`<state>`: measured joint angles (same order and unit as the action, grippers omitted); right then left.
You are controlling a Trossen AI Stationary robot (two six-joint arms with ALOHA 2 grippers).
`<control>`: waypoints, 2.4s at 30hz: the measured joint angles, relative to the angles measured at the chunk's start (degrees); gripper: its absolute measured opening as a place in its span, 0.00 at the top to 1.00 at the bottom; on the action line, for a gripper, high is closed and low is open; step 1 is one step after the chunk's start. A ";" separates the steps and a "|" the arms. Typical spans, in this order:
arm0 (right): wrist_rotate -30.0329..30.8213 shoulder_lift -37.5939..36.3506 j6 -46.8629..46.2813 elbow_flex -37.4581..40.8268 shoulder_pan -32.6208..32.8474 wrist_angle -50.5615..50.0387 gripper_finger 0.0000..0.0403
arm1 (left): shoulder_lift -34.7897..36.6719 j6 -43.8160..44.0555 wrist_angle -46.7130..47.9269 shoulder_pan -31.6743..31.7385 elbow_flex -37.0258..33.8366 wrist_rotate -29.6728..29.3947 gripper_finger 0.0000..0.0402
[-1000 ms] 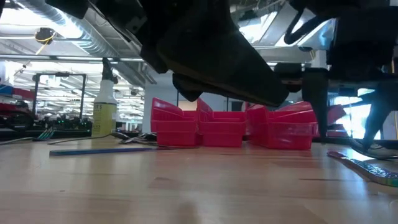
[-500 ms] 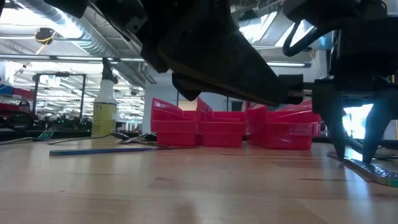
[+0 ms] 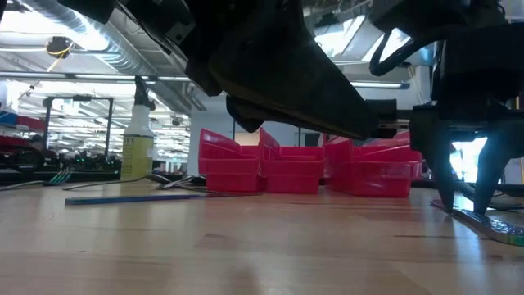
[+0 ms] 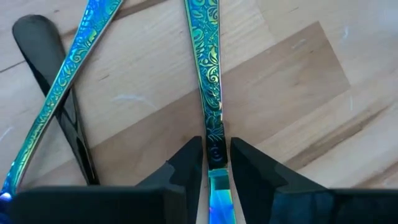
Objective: Sort silverware
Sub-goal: Put the blue knife into the right red silverware bin
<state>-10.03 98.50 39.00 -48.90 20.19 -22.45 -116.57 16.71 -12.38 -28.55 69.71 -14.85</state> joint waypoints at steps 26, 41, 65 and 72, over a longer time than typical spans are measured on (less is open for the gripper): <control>3.58 4.78 3.12 -6.34 -0.96 -12.33 0.88 | 0.02 0.97 0.87 0.10 -0.02 -0.44 1.00; 7.07 5.18 2.81 -9.63 0.10 -17.65 0.91 | 0.07 1.55 1.94 0.10 -0.02 -0.45 1.00; 6.70 5.24 0.17 -12.43 -0.01 -20.91 0.89 | 0.07 2.78 1.92 0.04 -0.02 -0.85 1.00; 6.96 5.28 0.22 -11.32 -0.01 -16.42 0.77 | 0.07 2.85 1.96 0.06 -0.02 -0.85 1.00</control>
<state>-3.07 103.78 39.22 -60.22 20.18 -38.87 -116.51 19.56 -10.42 -28.49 69.69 -15.70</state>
